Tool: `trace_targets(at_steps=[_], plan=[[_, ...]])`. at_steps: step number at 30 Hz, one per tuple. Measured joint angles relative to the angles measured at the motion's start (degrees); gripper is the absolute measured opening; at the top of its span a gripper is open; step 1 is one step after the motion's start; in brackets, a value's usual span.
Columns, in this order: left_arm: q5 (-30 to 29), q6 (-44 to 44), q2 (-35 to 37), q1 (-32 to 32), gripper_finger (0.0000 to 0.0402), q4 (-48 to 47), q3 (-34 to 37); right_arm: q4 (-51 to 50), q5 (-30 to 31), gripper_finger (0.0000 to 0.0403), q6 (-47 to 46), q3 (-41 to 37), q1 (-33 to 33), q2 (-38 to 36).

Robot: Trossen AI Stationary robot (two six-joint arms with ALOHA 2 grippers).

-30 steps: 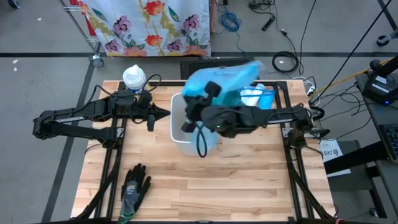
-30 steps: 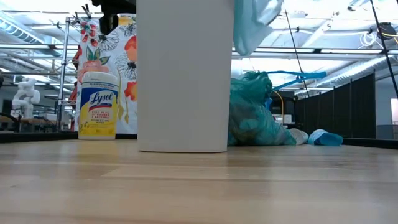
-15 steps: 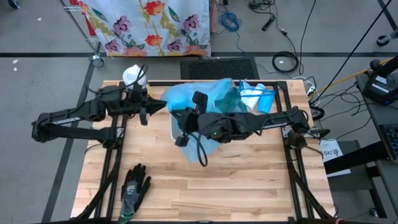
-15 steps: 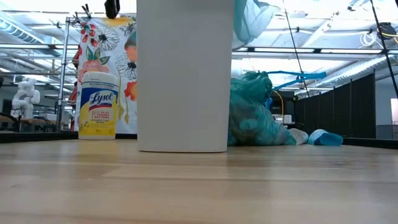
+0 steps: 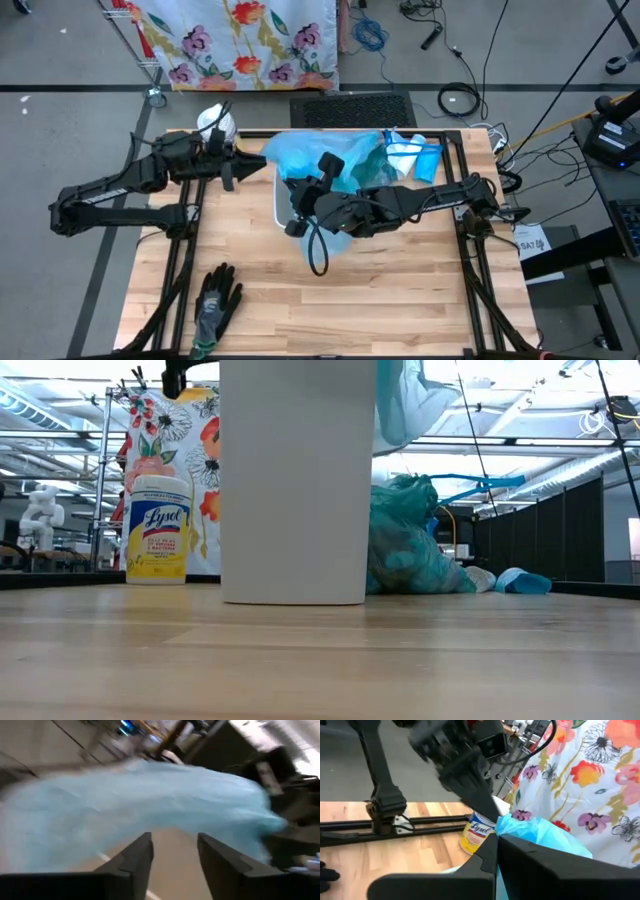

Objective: Place trash/remove bag and relplace
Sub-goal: Insert the light blue trash bag into the white trash bin

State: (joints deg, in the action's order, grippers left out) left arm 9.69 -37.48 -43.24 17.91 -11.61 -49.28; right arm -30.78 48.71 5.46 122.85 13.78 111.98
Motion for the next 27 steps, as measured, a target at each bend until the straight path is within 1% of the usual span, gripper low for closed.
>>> trace_targets(at_steps=[3, 6, 9, 13, 17, 19, 21, 24, 25, 27], plan=[[6.76, -8.48, 0.0, 0.89, 0.0187, 0.84, 0.0, 0.49, 0.34, 0.0, 1.59, 0.0, -0.1, 0.0], [12.39, -14.65, 0.0, 1.13, 0.0199, 1.01, 0.0, 2.26, 0.45, 0.0, 3.46, 0.0, -0.45, 0.0], [14.23, -19.27, 0.0, 1.13, 0.0201, 1.23, 0.0, 5.36, 0.41, 0.0, 5.54, 0.0, -0.72, 0.0], [14.23, -24.88, -1.53, 1.14, 0.0201, 1.47, 0.0, 9.78, -2.47, 0.0, 9.21, 0.0, -0.81, 0.0], [14.21, -29.41, -4.43, 1.13, 0.0201, 4.76, 0.02, 10.03, -2.27, 0.0, 10.59, 0.0, -0.76, -0.02], [13.42, -29.68, -6.44, 1.18, 0.0202, 7.48, 0.02, 10.04, -2.47, 0.0, 10.66, 0.0, -0.58, -0.02], [11.06, -29.72, -7.61, 1.59, 0.0202, 8.28, 0.02, 10.07, -2.41, 0.0, 10.66, 0.0, -0.03, -0.02], [6.0, -29.73, -8.41, 3.03, 0.0202, 8.39, 0.13, 9.94, -2.21, 0.0, 10.64, 0.0, 1.37, -0.02], [4.78, -29.72, -8.4, 3.37, 0.0202, 9.37, 0.13, 9.71, -1.25, 0.0, 10.33, 0.0, 1.8, -0.02], [3.17, -29.59, -8.3, 3.95, 0.0202, 12.62, 0.13, 9.58, 2.73, 0.0, 10.04, 0.0, 2.81, -0.02]])
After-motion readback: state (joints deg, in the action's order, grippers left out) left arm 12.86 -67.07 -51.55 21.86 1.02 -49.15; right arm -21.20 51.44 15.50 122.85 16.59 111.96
